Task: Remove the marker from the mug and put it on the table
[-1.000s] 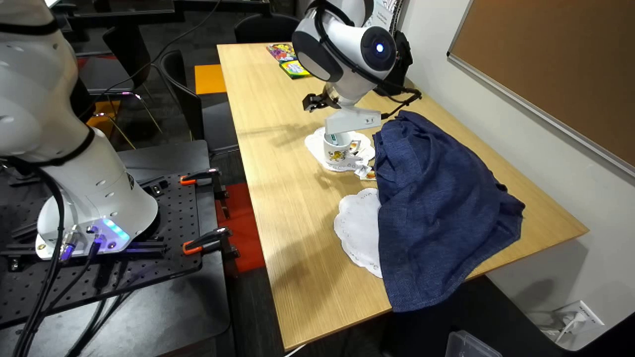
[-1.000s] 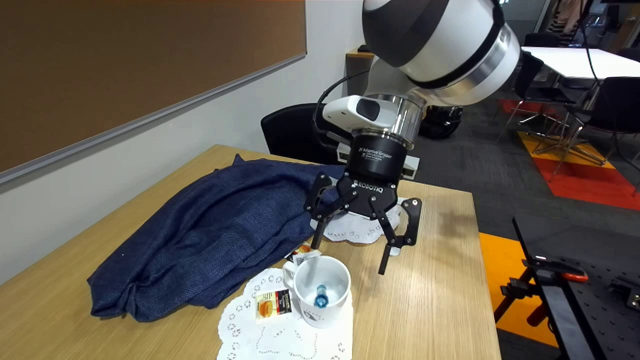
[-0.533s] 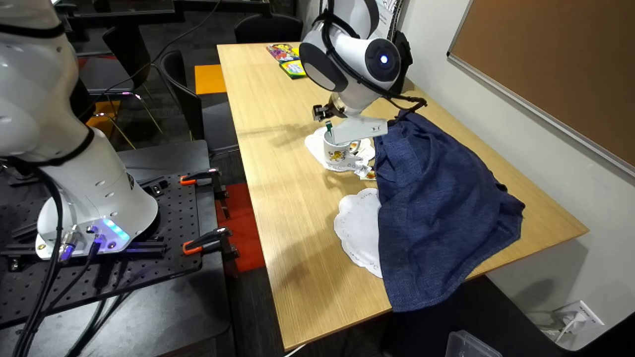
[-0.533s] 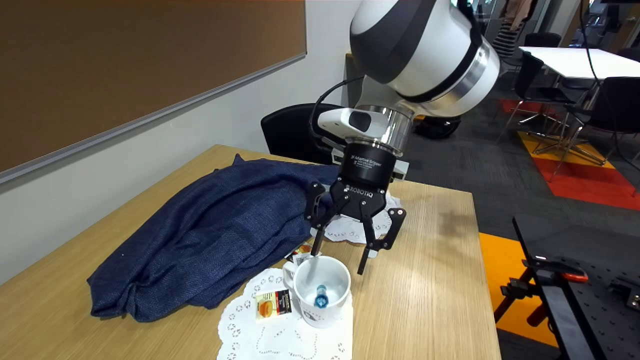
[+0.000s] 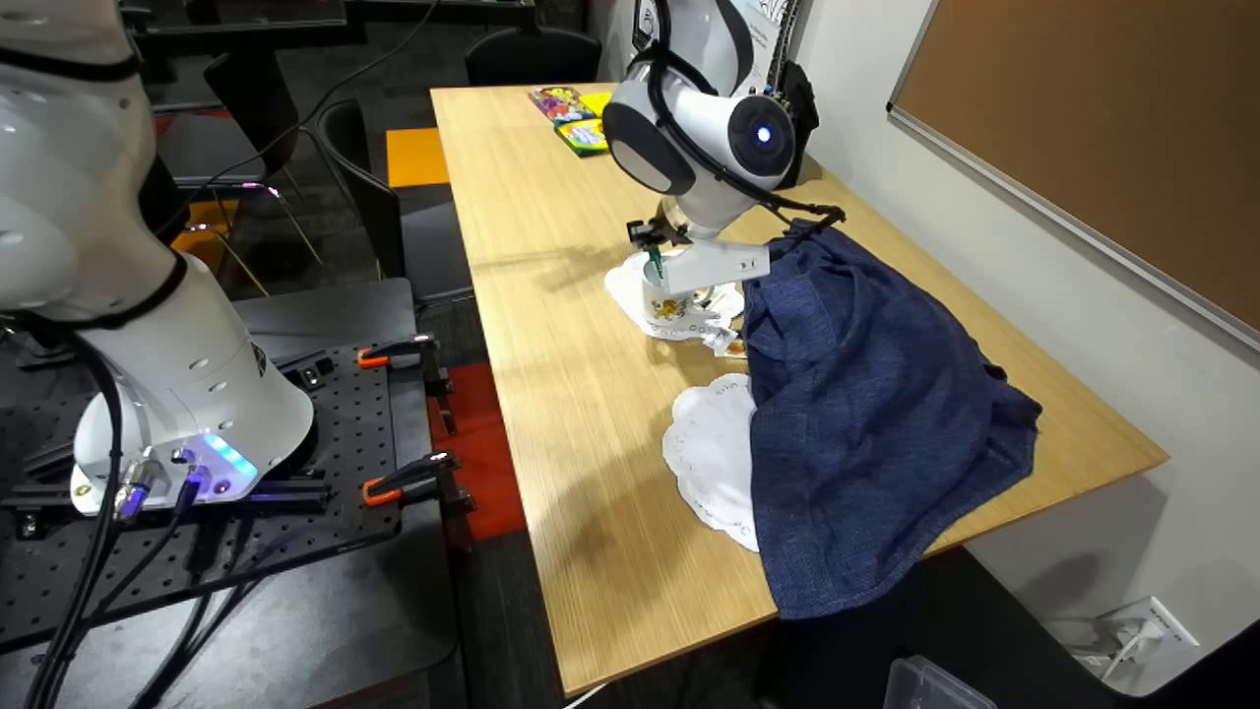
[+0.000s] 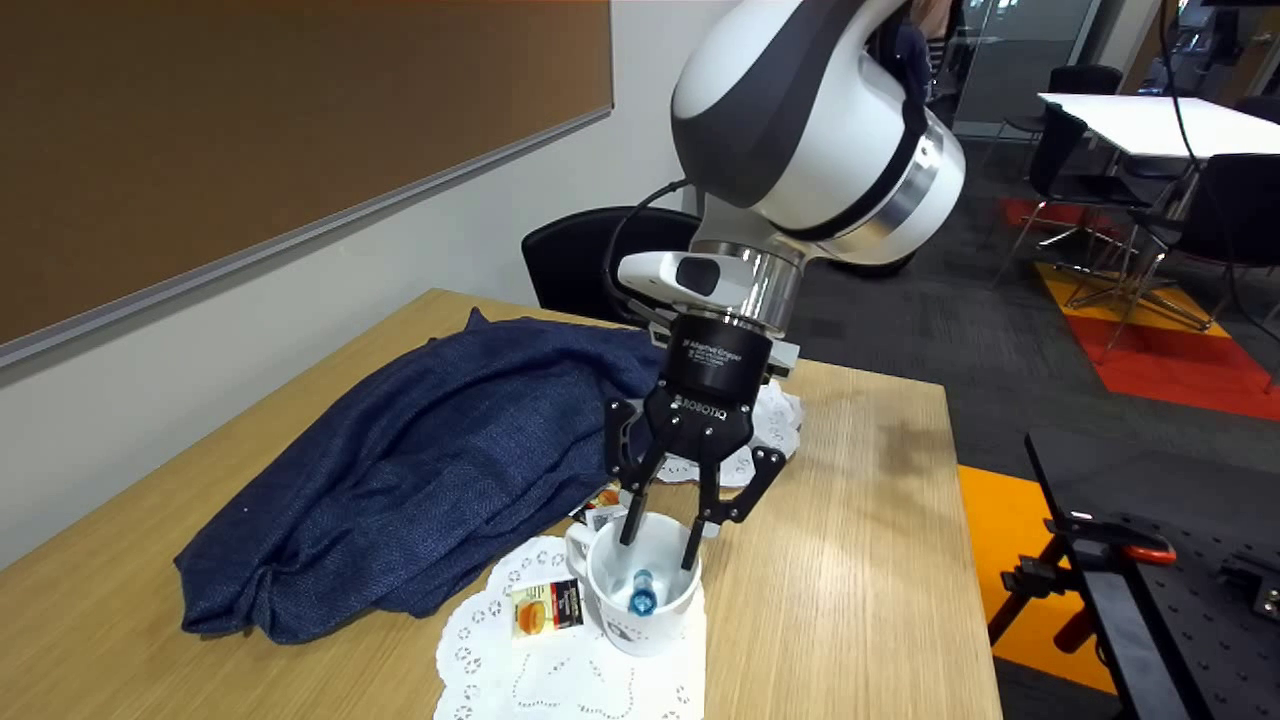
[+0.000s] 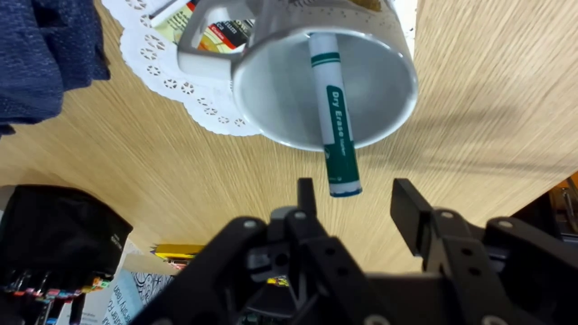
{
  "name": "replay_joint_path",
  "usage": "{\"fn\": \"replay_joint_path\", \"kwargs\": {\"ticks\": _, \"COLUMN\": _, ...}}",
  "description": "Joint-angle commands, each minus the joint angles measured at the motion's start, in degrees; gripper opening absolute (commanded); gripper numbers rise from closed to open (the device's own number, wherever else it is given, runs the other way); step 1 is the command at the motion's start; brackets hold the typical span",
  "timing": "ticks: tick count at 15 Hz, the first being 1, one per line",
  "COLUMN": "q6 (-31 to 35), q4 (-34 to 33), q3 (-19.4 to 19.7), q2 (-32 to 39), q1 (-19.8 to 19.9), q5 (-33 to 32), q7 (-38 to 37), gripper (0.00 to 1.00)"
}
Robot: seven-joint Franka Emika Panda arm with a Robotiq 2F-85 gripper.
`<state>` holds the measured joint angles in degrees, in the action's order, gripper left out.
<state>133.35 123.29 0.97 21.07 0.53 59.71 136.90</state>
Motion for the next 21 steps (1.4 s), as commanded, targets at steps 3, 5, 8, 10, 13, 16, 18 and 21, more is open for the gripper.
{"fn": "replay_joint_path", "kwargs": {"ticks": 3, "q6": 2.1, "q4": -1.8, "q3": -1.3, "q2": 2.3, "q1": 1.1, "q5": -0.6, "q7": 0.8, "gripper": 0.55}}
{"fn": "replay_joint_path", "kwargs": {"ticks": 5, "q6": 2.4, "q4": -2.3, "q3": -1.4, "q2": 3.0, "q1": 1.2, "q5": -0.7, "q7": 0.7, "gripper": 0.53}}
{"fn": "replay_joint_path", "kwargs": {"ticks": 8, "q6": 2.4, "q4": -3.3, "q3": -1.5, "q2": 4.4, "q1": 1.3, "q5": -1.1, "q7": 0.4, "gripper": 0.53}}
{"fn": "replay_joint_path", "kwargs": {"ticks": 10, "q6": 2.3, "q4": -4.1, "q3": -1.7, "q2": 5.3, "q1": 1.3, "q5": -1.5, "q7": 0.0, "gripper": 0.53}}
{"fn": "replay_joint_path", "kwargs": {"ticks": 13, "q6": 2.3, "q4": -4.9, "q3": -1.8, "q2": 6.5, "q1": 1.3, "q5": -2.2, "q7": -0.2, "gripper": 0.53}}
{"fn": "replay_joint_path", "kwargs": {"ticks": 16, "q6": 2.4, "q4": -5.7, "q3": -2.1, "q2": 7.6, "q1": 1.3, "q5": -2.7, "q7": -0.3, "gripper": 0.53}}
{"fn": "replay_joint_path", "kwargs": {"ticks": 18, "q6": 2.2, "q4": -6.2, "q3": -2.4, "q2": 8.2, "q1": 1.4, "q5": -3.0, "q7": -0.3, "gripper": 0.51}}
{"fn": "replay_joint_path", "kwargs": {"ticks": 21, "q6": 2.0, "q4": -7.1, "q3": -2.8, "q2": 8.9, "q1": 1.4, "q5": -3.5, "q7": -0.5, "gripper": 0.43}}
